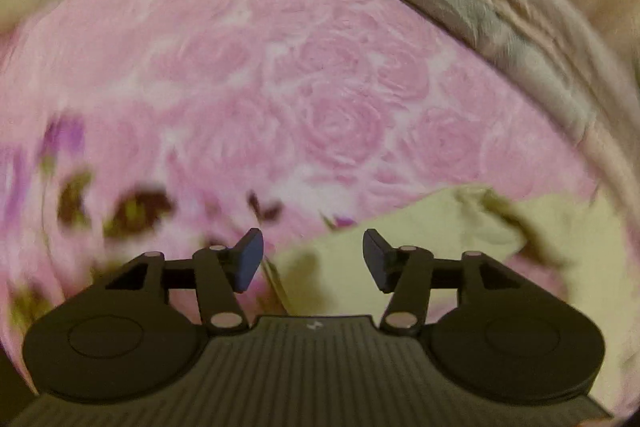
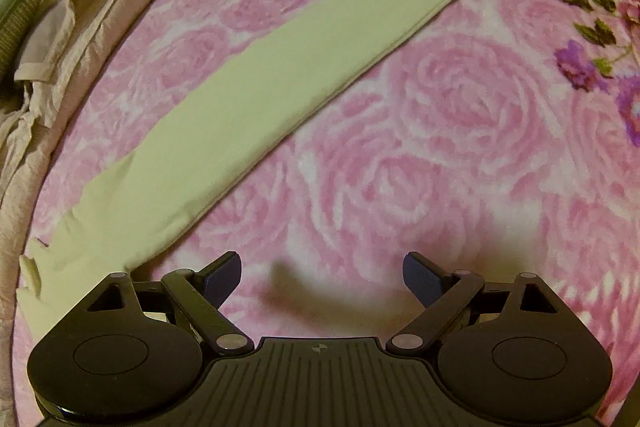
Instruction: Fold clothes
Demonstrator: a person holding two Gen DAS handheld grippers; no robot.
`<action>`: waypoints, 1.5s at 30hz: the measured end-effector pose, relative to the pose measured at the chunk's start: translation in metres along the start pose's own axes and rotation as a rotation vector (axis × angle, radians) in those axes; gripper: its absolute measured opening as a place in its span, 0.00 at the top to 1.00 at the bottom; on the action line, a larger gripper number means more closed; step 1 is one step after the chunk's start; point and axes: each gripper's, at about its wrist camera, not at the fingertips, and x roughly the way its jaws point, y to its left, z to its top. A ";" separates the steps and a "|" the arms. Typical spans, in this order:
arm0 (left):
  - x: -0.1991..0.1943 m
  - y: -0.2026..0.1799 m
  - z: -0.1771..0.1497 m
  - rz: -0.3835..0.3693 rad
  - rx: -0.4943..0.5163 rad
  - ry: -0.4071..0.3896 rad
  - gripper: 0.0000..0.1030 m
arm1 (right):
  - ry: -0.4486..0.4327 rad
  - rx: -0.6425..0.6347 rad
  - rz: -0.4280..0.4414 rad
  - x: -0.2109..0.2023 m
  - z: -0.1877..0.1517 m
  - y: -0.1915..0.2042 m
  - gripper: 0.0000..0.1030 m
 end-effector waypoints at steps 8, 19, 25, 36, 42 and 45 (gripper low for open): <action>0.018 -0.031 0.034 0.061 0.404 -0.106 0.98 | 0.020 -0.007 -0.019 0.006 -0.009 0.011 0.12; -0.046 -0.060 0.047 0.217 0.831 -0.471 0.96 | 0.027 0.027 -0.039 0.003 -0.015 0.018 0.12; 0.016 -0.005 -0.011 0.358 0.676 -0.017 0.87 | 0.058 0.023 -0.038 0.013 -0.027 0.024 0.12; 0.014 0.085 0.023 0.163 -0.341 -0.113 0.65 | 0.063 0.023 -0.067 0.014 -0.023 0.021 0.12; 0.055 0.079 0.041 0.124 -0.212 0.034 0.62 | 0.059 -0.027 -0.079 0.019 -0.028 0.028 0.12; 0.080 0.072 0.033 0.139 -0.144 0.109 0.66 | 0.049 -0.043 -0.097 0.021 -0.033 0.031 0.12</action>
